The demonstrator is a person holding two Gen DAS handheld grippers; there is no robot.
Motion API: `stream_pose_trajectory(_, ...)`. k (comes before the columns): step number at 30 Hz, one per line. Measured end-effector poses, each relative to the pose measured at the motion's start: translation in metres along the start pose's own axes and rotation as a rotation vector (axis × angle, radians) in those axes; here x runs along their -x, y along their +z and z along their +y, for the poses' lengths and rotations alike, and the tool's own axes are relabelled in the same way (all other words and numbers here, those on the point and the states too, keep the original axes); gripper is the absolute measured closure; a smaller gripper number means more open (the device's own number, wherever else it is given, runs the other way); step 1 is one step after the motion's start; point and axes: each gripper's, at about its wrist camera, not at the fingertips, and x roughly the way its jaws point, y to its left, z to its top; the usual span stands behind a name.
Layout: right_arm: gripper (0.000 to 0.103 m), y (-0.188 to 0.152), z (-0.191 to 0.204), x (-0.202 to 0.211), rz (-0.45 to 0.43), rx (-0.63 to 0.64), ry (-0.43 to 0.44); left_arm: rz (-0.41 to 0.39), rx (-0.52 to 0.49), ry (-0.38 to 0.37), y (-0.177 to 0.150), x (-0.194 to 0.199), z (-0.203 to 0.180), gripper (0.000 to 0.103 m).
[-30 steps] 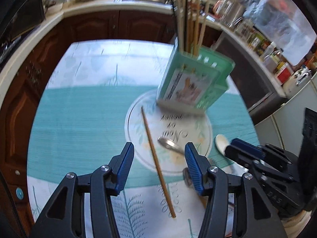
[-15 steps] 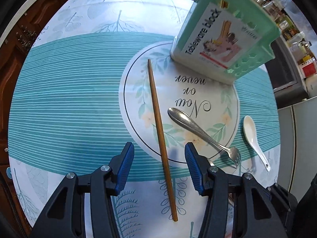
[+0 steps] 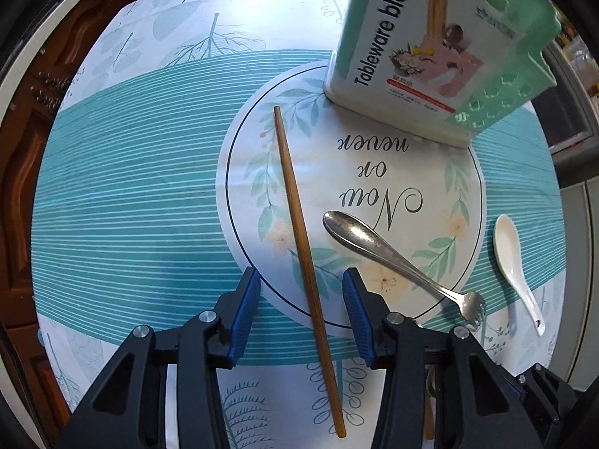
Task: Organize utensils
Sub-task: 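Move the left tool back over the last wooden chopstick on the placemat, then grasp the wooden chopstick with the left tool while the right tool grasps a metal spoon, then lift the chopstick and spoon and lower them into the green holder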
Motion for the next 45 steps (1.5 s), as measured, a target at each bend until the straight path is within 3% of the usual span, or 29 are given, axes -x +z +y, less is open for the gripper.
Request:
stream_pose_trajectory(2,0.082,-0.001,0.001,-0.001,0.003,0.0,0.002,-0.007,-0.053,0.041,0.0,0.0,-0.011,0.073)
stream_pose_trajectory(4,0.082,-0.001,0.003,-0.002,0.005,0.004,0.003,0.006,-0.109,0.036,0.002,-0.001,-0.02,0.087)
stream_pose_trajectory(10,0.082,-0.001,0.005,-0.004,0.011,0.019,0.006,0.064,-0.137,0.024,0.01,-0.002,-0.029,0.098)
stream_pose_trajectory(13,0.082,0.0,0.004,-0.008,0.028,0.031,-0.006,0.086,-0.153,0.01,0.008,-0.004,-0.008,0.099)
stream_pose_trajectory(17,0.073,0.002,0.007,-0.014,0.051,0.06,-0.017,0.112,-0.156,-0.024,-0.005,-0.003,0.013,0.099)
stream_pose_trajectory(24,0.072,0.019,0.019,-0.029,0.081,0.123,-0.045,0.14,-0.148,-0.051,-0.01,-0.004,0.035,0.099)
stream_pose_trajectory(30,0.074,0.031,0.031,-0.054,0.157,0.173,-0.056,0.142,-0.117,-0.131,-0.016,-0.011,0.06,0.099)
stream_pose_trajectory(32,0.092,0.033,0.033,-0.063,0.185,0.177,-0.042,0.124,-0.108,-0.159,-0.022,-0.01,0.069,0.099)
stream_pose_trajectory(35,0.098,0.032,0.031,-0.066,0.194,0.145,-0.003,0.092,-0.079,-0.232,-0.038,-0.011,0.084,0.099)
stream_pose_trajectory(40,0.1,0.034,0.02,-0.058,0.175,0.072,0.069,-0.028,-0.056,-0.305,-0.058,0.005,0.094,0.099)
stream_pose_trajectory(45,0.1,0.035,0.019,-0.04,0.114,0.033,0.126,-0.156,-0.062,-0.311,-0.082,0.037,0.09,0.099)
